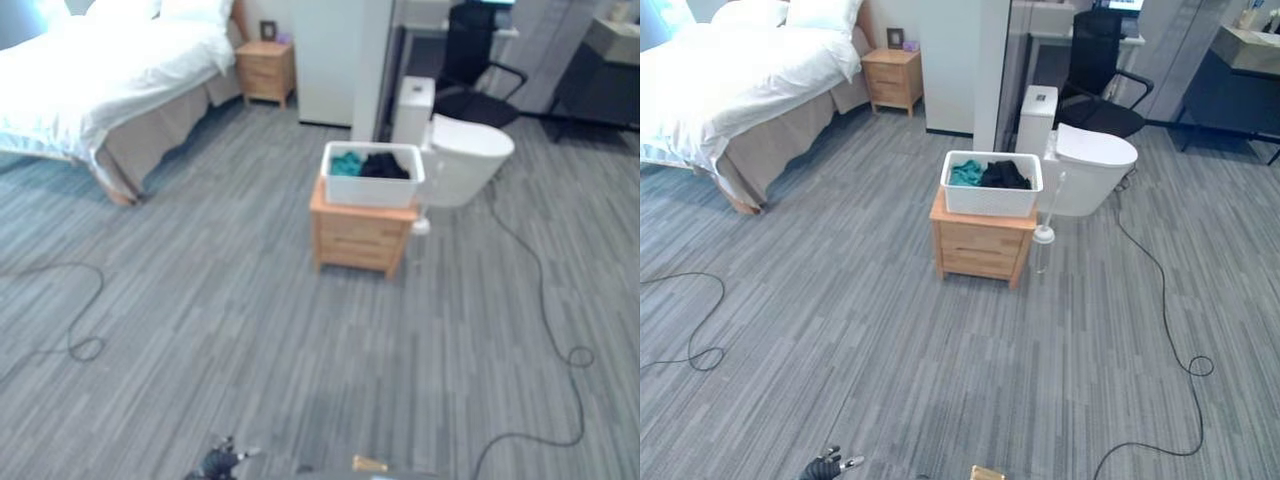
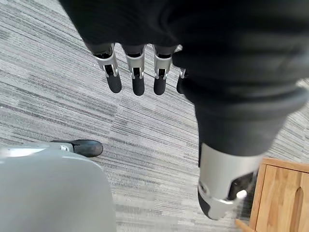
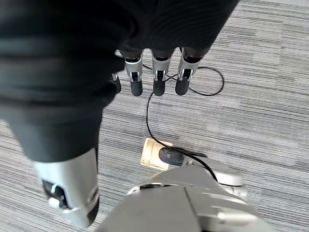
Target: Grab the laundry basket,head to the washer,open it,put in the laundry and shut it.
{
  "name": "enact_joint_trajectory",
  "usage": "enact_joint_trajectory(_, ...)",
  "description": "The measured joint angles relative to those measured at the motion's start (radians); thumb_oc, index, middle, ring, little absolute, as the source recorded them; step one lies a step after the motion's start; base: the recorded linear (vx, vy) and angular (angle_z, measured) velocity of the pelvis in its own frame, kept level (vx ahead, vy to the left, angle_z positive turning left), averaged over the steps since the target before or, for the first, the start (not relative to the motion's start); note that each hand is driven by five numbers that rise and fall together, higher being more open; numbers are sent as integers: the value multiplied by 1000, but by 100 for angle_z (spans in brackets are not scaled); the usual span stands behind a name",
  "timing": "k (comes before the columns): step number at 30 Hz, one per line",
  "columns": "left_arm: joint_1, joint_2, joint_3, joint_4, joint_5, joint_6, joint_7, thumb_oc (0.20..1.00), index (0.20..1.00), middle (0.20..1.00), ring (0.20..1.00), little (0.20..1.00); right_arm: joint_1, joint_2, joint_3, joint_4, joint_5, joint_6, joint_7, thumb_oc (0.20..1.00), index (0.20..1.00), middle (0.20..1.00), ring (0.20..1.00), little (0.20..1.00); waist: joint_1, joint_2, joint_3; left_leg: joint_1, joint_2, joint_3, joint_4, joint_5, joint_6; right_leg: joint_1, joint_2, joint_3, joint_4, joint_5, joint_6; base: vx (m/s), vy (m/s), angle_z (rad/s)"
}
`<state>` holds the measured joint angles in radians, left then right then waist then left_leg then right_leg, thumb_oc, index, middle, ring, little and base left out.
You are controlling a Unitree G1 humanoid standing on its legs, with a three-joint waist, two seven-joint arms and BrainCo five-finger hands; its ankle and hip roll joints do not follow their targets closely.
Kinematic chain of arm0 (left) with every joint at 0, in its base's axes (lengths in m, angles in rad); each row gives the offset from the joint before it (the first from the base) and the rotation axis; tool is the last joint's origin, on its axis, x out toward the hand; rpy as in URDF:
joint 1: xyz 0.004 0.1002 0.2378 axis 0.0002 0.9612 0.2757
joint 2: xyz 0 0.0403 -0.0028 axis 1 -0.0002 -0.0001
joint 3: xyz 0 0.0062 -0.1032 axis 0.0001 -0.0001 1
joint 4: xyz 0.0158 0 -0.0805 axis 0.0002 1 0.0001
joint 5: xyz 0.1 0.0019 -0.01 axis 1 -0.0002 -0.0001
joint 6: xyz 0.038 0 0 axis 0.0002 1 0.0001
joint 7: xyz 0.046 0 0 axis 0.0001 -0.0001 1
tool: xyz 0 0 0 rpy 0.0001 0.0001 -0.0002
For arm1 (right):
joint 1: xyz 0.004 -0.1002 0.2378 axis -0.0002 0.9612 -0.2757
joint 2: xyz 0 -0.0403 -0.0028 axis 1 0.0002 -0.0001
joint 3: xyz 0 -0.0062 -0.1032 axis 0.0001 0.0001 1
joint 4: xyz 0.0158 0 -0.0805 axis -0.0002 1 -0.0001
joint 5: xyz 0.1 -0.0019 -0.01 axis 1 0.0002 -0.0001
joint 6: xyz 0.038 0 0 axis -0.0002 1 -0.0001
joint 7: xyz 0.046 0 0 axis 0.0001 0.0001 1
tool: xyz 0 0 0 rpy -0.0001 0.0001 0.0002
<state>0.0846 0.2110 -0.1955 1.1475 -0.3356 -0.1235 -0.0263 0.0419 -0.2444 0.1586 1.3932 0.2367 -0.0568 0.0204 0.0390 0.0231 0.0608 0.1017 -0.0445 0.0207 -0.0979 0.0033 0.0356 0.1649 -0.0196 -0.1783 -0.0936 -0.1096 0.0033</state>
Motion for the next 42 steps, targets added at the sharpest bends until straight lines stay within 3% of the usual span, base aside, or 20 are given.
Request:
enact_joint_trajectory(12, -11, 0, 1, 44, 0, 1, 1, 1000, 1000, 1000, 1000, 1000, 20, 0, 1, -36, 1, -8, 0, 1000, 1000, 1000, 1000, 1000, -6, 2, 8, 0, 2, 2, 0, 1, -2, 0, 2, 3, 0, -2, -1, 5, -48, 0)
enact_joint_trajectory(18, -17, 4, 1, 41, 0, 1, 1, 1000, 1000, 1000, 1000, 1000, 20, -2, 0, -25, 1, -9, 4, 1000, 1000, 1000, 1000, 1000, -9, -15, 8, -10, 5, 5, 0, 1, -3, -11, 4, 7, 0, -2, -1, 11, -84, -1)
enact_joint_trajectory(22, -18, 17, 3, 40, -2, 0, 2, 1000, 1000, 1000, 1000, 1000, 17, 0, 1, -24, 1, -13, 8, 1000, 1000, 1000, 1000, 1000, -10, -46, 22, -39, 14, 9, 25, -5, -19, -30, 13, 14, 0, -5, -6, -9, -178, -1)
enact_joint_trajectory(24, -38, 29, 21, 40, -8, -1, 2, 1000, 1000, 1000, 1000, 1000, -2, 12, 1, -13, 1, -13, 11, 1000, 1000, 1000, 1000, 1000, 0, -75, 44, -119, 13, 11, 157, -34, -62, -45, 13, 23, 0, -10, -24, -41, -207, 0)
enact_joint_trajectory(25, -66, 39, 25, 33, -24, 0, 2, 1000, 1000, 1000, 1000, 1000, -34, 18, 0, 7, 3, -13, 13, 1000, 1000, 1000, 1000, 1000, 10, -102, 72, -255, 8, 12, 385, -56, -95, -68, 9, 11, 11, -2, -49, 38, -130, 9)
enact_joint_trajectory(27, -114, 33, 43, 32, -39, -1, 2, 1000, 1000, 1000, 1000, 1000, -60, -4, -1, 9, 9, -12, 13, 1000, 1000, 1000, 1000, 1000, 15, -96, 116, -432, 30, 13, 691, -36, -124, -73, 12, -10, 15, 0, -89, 210, -81, 20)
enact_joint_trajectory(28, -109, 35, 48, 30, -44, 0, 3, 1000, 1000, 1000, 1000, 1000, -64, -15, -1, 10, 13, -12, 9, 1000, 1000, 1000, 1000, 1000, 18, -95, 124, -486, 64, 37, 774, -48, -95, -51, 21, -15, 1, 2, -99, 393, -31, 13)
enact_joint_trajectory(29, -101, 35, 59, 28, -52, 0, 3, 1000, 1000, 1000, 1000, 1000, -72, -17, 1, 4, 25, -13, 10, 1000, 1000, 1000, 1000, 1000, 23, -91, 127, -487, 87, 74, 707, -49, -91, -48, 28, -17, 1, -10, -103, 397, 35, 11)
enact_joint_trajectory(31, -97, 31, 56, 17, -60, -1, 2, 1000, 1000, 1000, 1000, 1000, -77, -30, 0, 4, 43, -10, 9, 1000, 1000, 1000, 1000, 1000, 25, -90, 130, -482, 98, 78, 522, -43, -94, -51, 33, -23, 1, -11, -81, 236, 34, 17)
enact_joint_trajectory(32, -102, 27, 56, 11, -60, -2, 2, 1000, 1000, 1000, 1000, 1000, -84, -35, 0, 4, 47, -10, 9, 1000, 1000, 1000, 1000, 1000, 26, -72, 132, -476, 99, 76, 428, -37, -99, -54, 34, -23, 1, -13, -73, 404, 63, -6)
enact_joint_trajectory(33, -96, 16, 56, 13, -62, 0, 2, 1000, 1000, 1000, 1000, 1000, -113, -49, 0, 0, 49, -12, 8, 1000, 1000, 1000, 1000, 1000, 30, -62, 150, -461, 97, 82, 221, 36, -106, -49, 37, -9, 0, -14, -60, 553, 108, -15)
enact_joint_trajectory(34, -97, 10, 58, 13, -63, 0, 2, 1000, 1000, 1000, 1000, 1000, -126, -48, 1, 7, 49, -12, 8, 1000, 1000, 1000, 1000, 1000, 32, -51, 152, -455, 87, 79, 130, 58, -122, -35, 38, -5, 0, -26, -44, 601, 127, -60)
enact_joint_trajectory(35, -90, 2, 59, 12, -66, 0, 2, 1000, 1000, 1000, 1000, 1000, -151, -47, 1, 24, 49, -12, 9, 1000, 1000, 1000, 1000, 1000, 57, -39, 153, -426, 87, 81, 61, 73, -118, 2, 37, 41, -1, -54, -23, 616, 170, -92)
enact_joint_trajectory(36, -75, 0, 63, 14, -68, 0, 2, 1000, 1000, 1000, 1000, 1000, -172, -45, 2, 29, 49, -12, 12, 1000, 1000, 1000, 1000, 1000, 75, -41, 149, -392, 89, 78, 76, 82, -97, 32, 28, 71, -1, -85, -27, 596, 194, -117)
enact_joint_trajectory(37, -68, 7, 75, 27, -67, 1, 1, 1000, 1000, 1000, 1000, 1000, -165, -43, 3, 25, 49, -13, 12, 1000, 1000, 1000, 1000, 1000, 76, -63, 130, -375, 70, 75, 165, 56, -58, 58, -2, 82, 8, -117, -39, 545, 238, -150)
enact_joint_trajectory(38, -46, 11, 113, 39, -67, 4, 3, 1000, 1000, 1000, 1000, 1000, -145, -41, 15, -31, 49, -15, 7, 1000, 1000, 1000, 1000, 1000, 83, -70, 88, -345, 66, 100, 250, 27, -37, -42, -31, 25, 338, -192, 8, 453, 279, -147)
enact_joint_trajectory(39, -32, 29, 116, 21, -66, 3, 2, 1000, 1000, 1000, 1000, 1000, -112, -26, 33, -99, 48, -25, 8, 1000, 1000, 1000, 1000, 1000, 66, -74, 51, -274, 71, 126, 208, 23, 0, -220, -80, 21, 744, -114, 111, 562, 340, -111)
enact_joint_trajectory(40, -50, 45, 109, 13, -66, 3, 1, 1000, 1000, 1000, 1000, 1000, -84, -20, 36, -128, 48, -26, 8, 1000, 1000, 1000, 1000, 1000, 48, -71, 54, -233, 50, 120, 186, 12, 15, -308, -109, 30, 958, -37, 155, 578, 278, -28)
enact_joint_trajectory(41, -72, 56, 109, -2, -67, 0, 2, 1000, 1000, 1000, 1000, 1000, -74, -21, 38, -164, 48, -24, 10, 1000, 1000, 1000, 1000, 1000, 42, -82, 56, -203, 27, 112, 188, -26, 34, -423, -140, 57, 1211, 101, 203, 387, 140, 36)
enact_joint_trajectory(42, -94, 63, 72, 3, -68, -3, 5, 1000, 1000, 1000, 1000, 1000, -69, -25, 34, -173, 48, -19, 9, 1000, 1000, 1000, 1000, 1000, 7, -65, 65, -169, 15, 89, 185, -52, 43, -490, -177, 8, 1334, 107, 163, 414, -40, 45)
